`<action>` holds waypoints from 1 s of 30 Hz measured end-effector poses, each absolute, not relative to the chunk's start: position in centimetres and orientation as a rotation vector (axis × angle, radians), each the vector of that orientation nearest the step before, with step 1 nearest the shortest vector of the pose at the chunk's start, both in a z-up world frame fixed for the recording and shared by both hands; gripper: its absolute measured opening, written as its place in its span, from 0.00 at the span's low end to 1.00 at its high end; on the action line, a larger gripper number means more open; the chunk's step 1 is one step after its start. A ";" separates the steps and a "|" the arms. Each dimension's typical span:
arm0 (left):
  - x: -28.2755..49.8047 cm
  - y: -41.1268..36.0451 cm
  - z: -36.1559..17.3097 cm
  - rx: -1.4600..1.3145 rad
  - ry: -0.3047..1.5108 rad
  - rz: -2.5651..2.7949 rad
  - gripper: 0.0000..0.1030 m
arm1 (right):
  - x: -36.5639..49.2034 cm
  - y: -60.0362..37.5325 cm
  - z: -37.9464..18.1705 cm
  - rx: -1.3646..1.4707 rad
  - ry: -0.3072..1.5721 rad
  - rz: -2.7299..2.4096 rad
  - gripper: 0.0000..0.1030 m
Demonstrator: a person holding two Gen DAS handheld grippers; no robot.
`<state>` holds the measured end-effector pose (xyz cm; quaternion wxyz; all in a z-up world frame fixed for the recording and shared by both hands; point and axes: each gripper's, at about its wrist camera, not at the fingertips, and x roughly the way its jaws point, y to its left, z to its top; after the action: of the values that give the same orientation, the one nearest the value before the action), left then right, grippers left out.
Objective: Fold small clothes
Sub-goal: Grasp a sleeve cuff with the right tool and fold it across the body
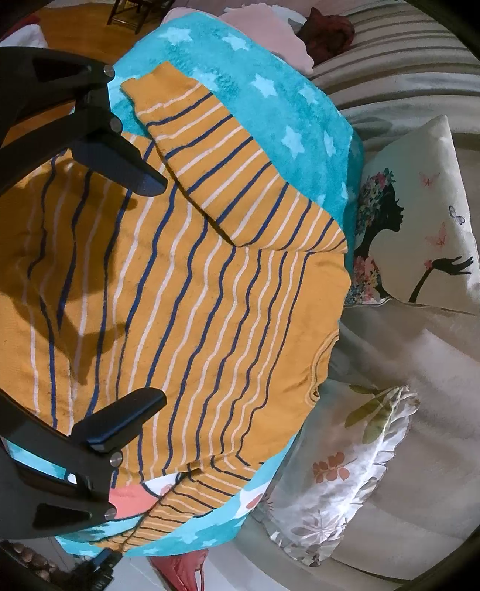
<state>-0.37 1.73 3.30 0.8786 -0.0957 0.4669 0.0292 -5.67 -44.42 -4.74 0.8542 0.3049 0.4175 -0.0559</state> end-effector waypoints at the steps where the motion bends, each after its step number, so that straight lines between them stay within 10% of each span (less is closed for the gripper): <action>1: -0.4 1.7 3.3 -0.198 0.975 0.060 1.00 | -6.3 -45.3 -5.5 0.730 0.853 -0.115 0.46; 14: -0.7 1.0 2.8 -0.181 1.000 0.050 1.00 | -2.6 -50.4 -11.8 1.180 0.739 -0.320 0.50; 17: -0.8 1.0 2.7 -0.192 1.003 0.050 1.00 | -1.8 -51.0 -11.8 1.191 0.735 -0.370 0.09; 30: -0.4 1.7 2.3 -0.227 1.014 0.062 1.00 | -1.7 -47.6 4.6 0.750 0.475 -0.024 0.07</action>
<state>-0.35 1.69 2.29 0.8676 -0.1084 0.4844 0.0296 -1.67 -47.63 4.58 0.9031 0.3627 0.2297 -0.0117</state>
